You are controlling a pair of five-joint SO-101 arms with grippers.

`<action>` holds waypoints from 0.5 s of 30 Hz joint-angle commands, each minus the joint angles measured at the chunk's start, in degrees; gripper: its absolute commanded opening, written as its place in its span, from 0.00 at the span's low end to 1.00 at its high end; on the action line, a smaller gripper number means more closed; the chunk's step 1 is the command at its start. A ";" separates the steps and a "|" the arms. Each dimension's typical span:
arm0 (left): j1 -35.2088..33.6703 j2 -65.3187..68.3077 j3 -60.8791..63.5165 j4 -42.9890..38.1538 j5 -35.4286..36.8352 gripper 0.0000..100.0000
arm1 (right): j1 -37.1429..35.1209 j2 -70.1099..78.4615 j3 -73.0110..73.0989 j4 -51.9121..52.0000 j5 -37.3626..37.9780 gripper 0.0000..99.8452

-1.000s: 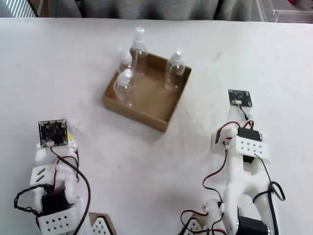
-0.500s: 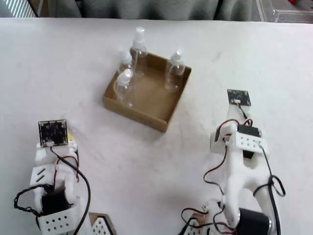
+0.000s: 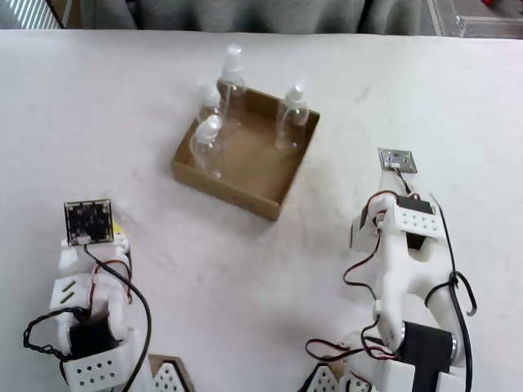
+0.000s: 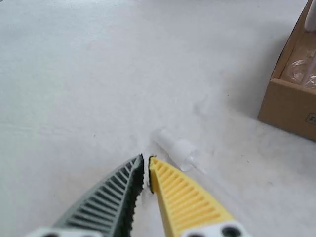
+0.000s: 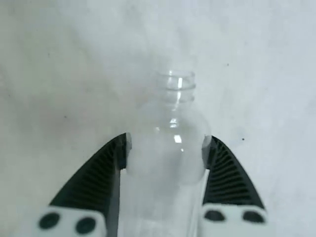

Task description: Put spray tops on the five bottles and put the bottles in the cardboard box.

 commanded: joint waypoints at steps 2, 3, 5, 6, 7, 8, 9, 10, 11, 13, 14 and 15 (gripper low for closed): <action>0.66 -0.57 -0.18 -0.26 -0.09 0.02 | 0.48 -0.48 -2.02 -0.92 -0.09 0.02; 0.66 -0.57 -0.18 -0.35 -0.09 0.02 | 0.57 -0.48 -2.02 -1.19 -0.09 0.02; 0.66 -0.57 -1.14 0.00 0.00 0.02 | 0.57 -0.31 -1.67 -1.71 -0.09 0.02; 0.40 -0.57 -1.93 0.26 0.70 0.02 | 0.57 -0.31 -1.41 -2.07 -0.09 0.02; 0.31 -0.57 -3.08 0.88 1.93 0.03 | 0.57 -0.31 -1.14 -2.42 -0.09 0.02; 0.31 -0.57 -4.40 1.76 2.90 0.03 | 0.57 -0.13 -1.14 -2.59 -0.09 0.02; 0.31 -0.57 -5.89 2.73 3.52 0.03 | 0.40 -0.04 -1.14 -2.59 -0.09 0.02; 0.31 -0.57 -7.47 3.78 3.87 0.03 | 0.22 -0.04 -1.14 -2.59 -0.09 0.02; 0.31 -0.57 -9.23 4.84 3.96 0.03 | 0.22 -0.04 -1.14 -2.51 -0.09 0.02; 0.31 -0.57 -13.01 7.03 3.96 0.03 | 0.22 -0.04 -1.14 -2.51 -0.09 0.02; 0.31 -0.57 -14.77 8.18 4.04 0.03 | 0.22 -0.04 -1.14 -2.51 -0.09 0.02; 0.40 -0.57 -16.44 9.05 4.13 0.03 | 0.22 -0.04 -1.14 -2.51 -0.09 0.02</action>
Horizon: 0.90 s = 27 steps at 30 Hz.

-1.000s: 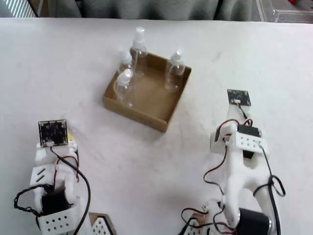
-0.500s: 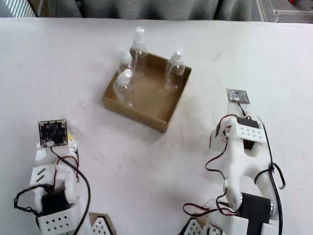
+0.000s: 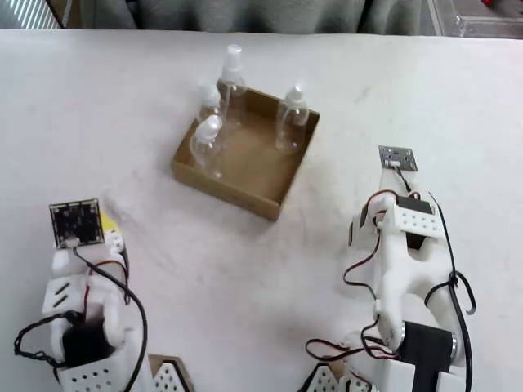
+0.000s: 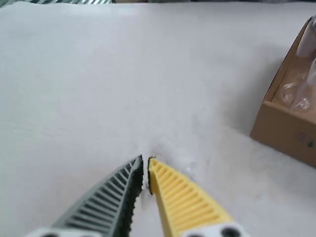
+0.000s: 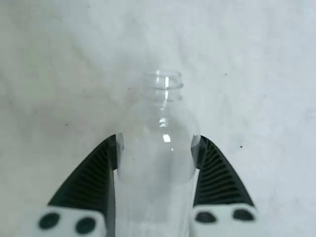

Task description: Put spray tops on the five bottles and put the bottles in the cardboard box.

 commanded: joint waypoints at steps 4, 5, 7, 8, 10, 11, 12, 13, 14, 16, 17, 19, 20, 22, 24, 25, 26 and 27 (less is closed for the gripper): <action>0.57 2.95 -16.00 5.98 3.69 0.03 | 0.22 -0.13 -0.79 -0.84 -0.09 0.02; 0.57 5.32 -18.20 6.24 3.96 0.03 | 0.22 -0.13 -0.70 -0.84 0.00 0.02; 0.66 11.74 -22.77 6.24 4.13 0.03 | 0.22 -0.13 -0.44 -0.84 1.41 0.02; 0.66 15.25 -25.23 6.24 4.13 0.03 | 0.22 -0.13 -0.44 -0.84 1.58 0.02; 0.66 22.37 -29.54 6.24 4.13 0.03 | 0.31 -0.13 -0.35 -0.84 1.85 0.02; 0.66 25.89 -31.47 6.24 4.22 0.03 | 0.40 -0.13 -0.35 -0.84 1.85 0.02; 0.66 29.32 -32.97 6.33 5.01 0.03 | 0.40 -0.13 -0.35 -0.92 1.85 0.02; 0.66 32.84 -34.20 6.33 6.51 0.03 | 0.40 -0.13 -0.35 -0.92 1.85 0.02; 0.66 36.44 -35.34 6.33 8.35 0.03 | 0.40 -0.13 -0.26 -1.19 1.85 0.02; 0.66 43.12 -37.27 6.15 11.52 0.03 | 0.40 -0.13 -0.18 -1.63 1.93 0.02; 0.66 46.46 -38.15 5.98 13.10 0.04 | 0.40 -0.13 -0.18 -1.63 1.93 0.02; 0.66 53.05 -40.26 5.98 17.14 0.09 | 0.40 -0.13 -0.18 -1.63 2.20 0.02; 0.66 56.31 -41.41 6.07 19.43 0.11 | 0.40 -0.13 -0.18 -1.63 2.20 0.02; 0.66 63.08 -43.78 6.07 22.33 0.16 | 0.31 -0.13 -0.18 -1.63 2.20 0.02; 0.66 69.93 -46.51 6.15 22.59 0.19 | 0.22 -0.04 -0.18 -1.63 2.20 0.02; 0.66 73.45 -47.91 6.24 22.59 0.20 | 0.22 -0.04 -0.18 -1.63 2.20 0.02; 0.66 76.79 -49.32 6.24 22.68 0.19 | 0.22 -0.04 -0.18 -1.63 2.20 0.02; 0.66 80.04 -50.90 6.24 22.68 0.19 | 0.13 -0.04 -0.18 -1.63 2.29 0.02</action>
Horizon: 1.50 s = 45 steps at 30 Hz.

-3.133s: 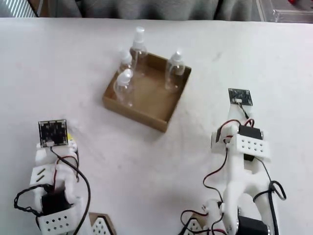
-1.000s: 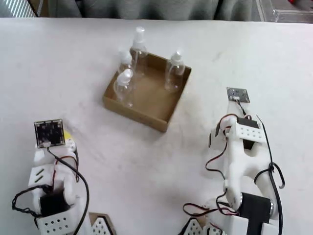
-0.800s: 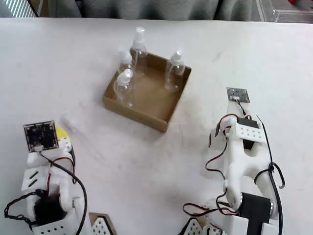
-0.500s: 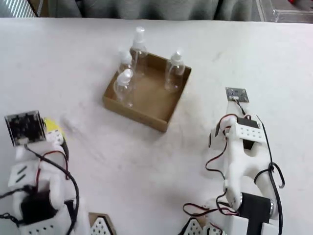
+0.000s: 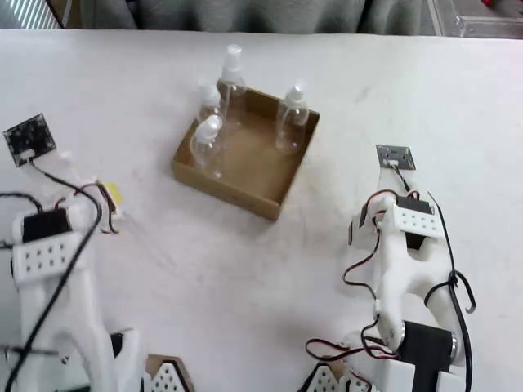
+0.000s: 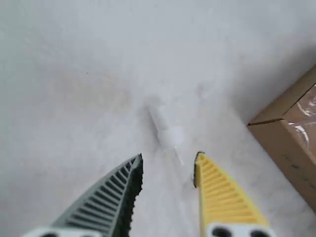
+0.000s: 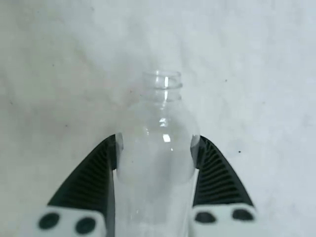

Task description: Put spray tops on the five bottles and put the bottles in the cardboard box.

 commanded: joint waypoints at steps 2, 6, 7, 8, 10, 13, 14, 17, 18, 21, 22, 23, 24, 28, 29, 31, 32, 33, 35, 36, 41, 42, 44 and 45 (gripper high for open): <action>0.66 18.77 -11.08 -0.09 1.14 0.18 | 0.22 -0.13 -0.26 -0.84 0.62 0.02; 0.66 30.37 -18.55 -0.18 1.23 0.19 | 0.22 -0.13 -0.26 -1.36 0.62 0.02; 0.66 33.01 -20.31 -0.18 1.41 0.19 | 0.22 -0.13 -0.18 -1.63 0.62 0.02; 0.66 35.65 -22.07 -0.18 2.37 0.19 | 0.22 -0.13 0.00 -1.63 0.70 0.02; 0.66 40.75 -25.76 -0.26 5.19 0.19 | 0.13 -0.13 0.18 -1.71 0.70 0.02; 0.66 47.69 -30.86 -0.26 7.56 0.19 | 0.13 -0.13 0.18 -1.71 0.70 0.02; 0.66 49.71 -32.26 -0.26 7.56 0.19 | 0.13 -0.13 0.18 -1.71 0.70 0.02; 0.66 54.81 -34.55 0.09 7.65 0.19 | 0.13 -0.13 0.18 -1.71 1.76 0.02; 0.66 56.22 -34.81 0.09 7.65 0.19 | 0.13 -0.13 0.26 -1.71 2.02 0.02; 0.66 57.98 -34.90 0.26 7.65 0.19 | 0.13 -0.13 0.26 -1.80 2.20 0.02; 0.66 57.89 -34.81 0.44 7.65 0.19 | 0.13 -0.13 0.26 -2.15 2.20 0.02; 0.66 57.71 -34.81 1.05 7.65 0.19 | 0.13 -0.13 0.26 -2.33 2.29 0.02; 0.75 57.63 -34.81 1.67 7.65 0.19 | 0.13 -0.13 0.26 -2.42 2.29 0.02; 2.86 57.27 -34.73 4.48 7.56 0.19 | 0.13 -0.13 0.26 -2.42 2.55 0.02; 3.38 56.92 -34.55 5.36 7.56 0.19 | 0.13 -0.13 0.26 -2.42 2.55 0.02; 3.91 55.69 -34.20 6.07 7.47 0.19 | 0.13 -0.13 0.26 -2.42 2.55 0.02; 3.91 54.90 -33.85 6.24 7.47 0.19 | 0.13 -0.13 0.26 -2.42 2.64 0.02; 3.91 53.85 -33.14 5.71 7.38 0.19 | 0.13 -0.13 0.26 -2.33 2.64 0.02; 3.91 51.30 -30.95 4.40 7.38 0.19 | 0.22 -0.13 0.26 -2.33 2.64 0.02; 4.09 49.89 -29.36 3.25 7.38 0.19 | 0.22 -0.13 0.26 -2.33 2.64 0.02; 4.62 47.16 -24.88 -1.58 7.74 0.19 | 0.22 -0.13 0.26 -2.42 2.64 0.02; 4.44 47.16 -24.79 -2.20 7.82 0.18 | 0.22 -0.13 0.26 -2.42 2.64 0.02; 4.35 47.16 -24.35 -3.87 7.91 0.18 | 0.22 -0.13 0.26 -2.42 2.64 0.02; 4.35 47.16 -24.26 -4.13 8.70 0.18 | 0.22 -0.13 0.26 -2.42 2.64 0.02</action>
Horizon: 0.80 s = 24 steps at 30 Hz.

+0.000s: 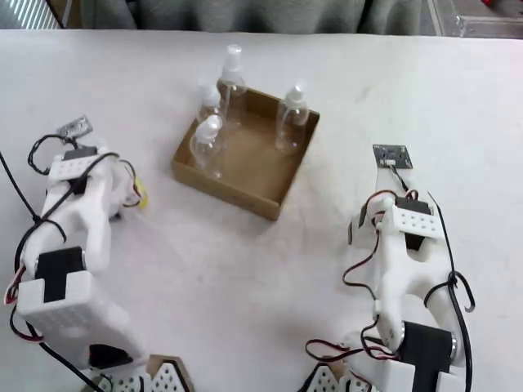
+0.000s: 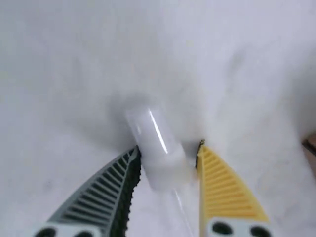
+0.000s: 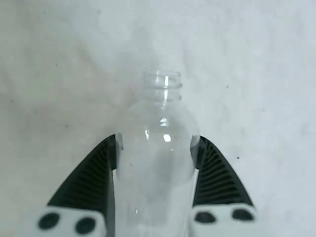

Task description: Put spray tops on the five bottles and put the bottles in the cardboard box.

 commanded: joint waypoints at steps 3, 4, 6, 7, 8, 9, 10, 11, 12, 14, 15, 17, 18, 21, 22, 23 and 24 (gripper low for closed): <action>0.92 -3.30 0.97 -3.87 2.90 0.18 | 0.40 -0.04 -0.18 -1.10 0.53 0.02; 1.01 -3.30 1.23 -4.22 2.90 0.17 | 0.40 -0.04 -0.18 -1.10 0.53 0.02; 1.10 -3.38 1.85 -4.57 2.81 0.08 | 0.48 -0.04 -0.18 -1.10 0.53 0.02; 1.10 -3.38 1.85 -4.48 2.81 0.01 | 0.48 -0.04 -0.18 -1.10 0.53 0.02; 1.10 -3.38 1.85 -4.13 2.81 0.02 | 0.48 -0.04 -0.18 -1.10 0.53 0.02; 1.10 -3.65 1.85 -3.96 2.81 0.05 | 0.48 -0.04 -0.18 -1.10 0.62 0.02; 1.10 -3.82 1.85 -3.60 2.81 0.04 | 0.48 -0.04 -0.18 -1.10 0.62 0.02; 0.92 -3.82 1.58 -3.08 2.73 0.02 | 0.48 -0.04 -0.18 -1.10 0.62 0.02; 0.92 -3.91 1.41 -2.37 2.64 0.02 | 0.48 -0.04 -0.18 -1.10 0.62 0.02; 1.10 -4.44 0.44 -0.62 0.79 0.02 | 0.75 -0.48 -0.26 -1.10 0.62 0.02; 1.10 -5.23 -0.09 0.53 -0.70 0.02 | 0.84 -0.66 -0.44 -1.01 0.62 0.02; 1.10 -7.69 -0.97 3.08 -3.16 0.02 | 0.84 -1.19 -1.76 -0.75 0.62 0.02; 1.10 -9.80 -1.14 4.22 -4.04 0.02 | 0.92 -1.98 -2.90 -0.04 0.62 0.02; 1.10 -17.71 -1.41 7.12 -6.42 0.02 | 2.86 -6.46 -8.79 6.02 0.53 0.02; 1.10 -20.70 -1.41 7.82 -7.03 0.02 | 3.38 -8.66 -11.16 8.04 0.53 0.02; 1.10 -23.69 -1.58 8.62 -7.65 0.02 | 3.74 -10.77 -13.36 9.80 0.53 0.02; 1.10 -26.59 -1.67 9.49 -8.26 0.02 | 3.82 -12.97 -15.03 10.77 0.53 0.02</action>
